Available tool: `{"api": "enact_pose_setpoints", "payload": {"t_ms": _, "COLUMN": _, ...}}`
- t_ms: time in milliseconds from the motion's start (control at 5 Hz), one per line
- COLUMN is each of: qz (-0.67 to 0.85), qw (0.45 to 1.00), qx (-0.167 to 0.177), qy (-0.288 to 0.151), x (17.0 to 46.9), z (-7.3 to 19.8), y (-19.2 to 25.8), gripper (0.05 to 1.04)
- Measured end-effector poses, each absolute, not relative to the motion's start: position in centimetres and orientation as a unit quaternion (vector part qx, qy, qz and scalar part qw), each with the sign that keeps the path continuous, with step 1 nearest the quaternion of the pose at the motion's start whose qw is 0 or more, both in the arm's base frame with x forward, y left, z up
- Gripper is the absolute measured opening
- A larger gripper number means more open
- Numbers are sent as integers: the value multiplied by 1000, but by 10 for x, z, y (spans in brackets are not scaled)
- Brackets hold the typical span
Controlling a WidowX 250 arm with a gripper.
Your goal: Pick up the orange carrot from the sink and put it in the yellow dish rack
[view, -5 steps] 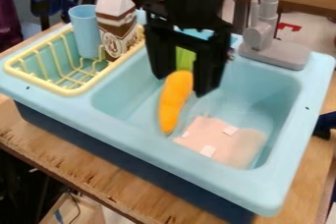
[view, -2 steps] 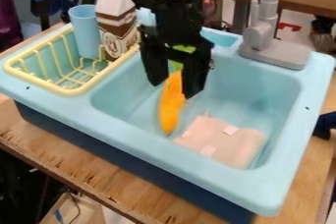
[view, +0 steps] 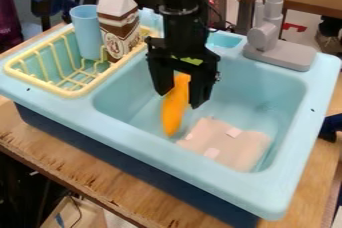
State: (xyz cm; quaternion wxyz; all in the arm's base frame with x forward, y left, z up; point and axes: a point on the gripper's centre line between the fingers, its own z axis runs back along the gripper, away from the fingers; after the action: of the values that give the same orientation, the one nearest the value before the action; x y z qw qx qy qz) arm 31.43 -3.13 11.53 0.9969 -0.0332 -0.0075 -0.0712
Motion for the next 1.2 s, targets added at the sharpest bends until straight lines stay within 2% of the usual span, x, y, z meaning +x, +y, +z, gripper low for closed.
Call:
{"api": "enact_pose_setpoints", "payload": {"t_ms": 400, "qz": -43, "qw": 999, "qx": 17, "qy": 13, "x": 329, "z": 100, "y": -16, "gripper": 1000}}
{"api": "enact_pose_setpoints", "payload": {"t_ms": 600, "qz": -49, "qw": 999, "qx": 13, "qy": 13, "x": 332, "z": 94, "y": -17, "gripper": 946}}
{"api": "enact_pose_setpoints", "payload": {"t_ms": 800, "qz": -49, "qw": 999, "qx": 9, "qy": 9, "x": 334, "z": 93, "y": -18, "gripper": 686}}
{"api": "enact_pose_setpoints", "payload": {"t_ms": 1000, "qz": -49, "qw": 999, "qx": 7, "qy": 11, "x": 329, "z": 93, "y": -19, "gripper": 518}}
{"api": "enact_pose_setpoints", "payload": {"t_ms": 1200, "qz": -50, "qw": 999, "qx": 5, "qy": -19, "x": 310, "z": 121, "y": -19, "gripper": 449}}
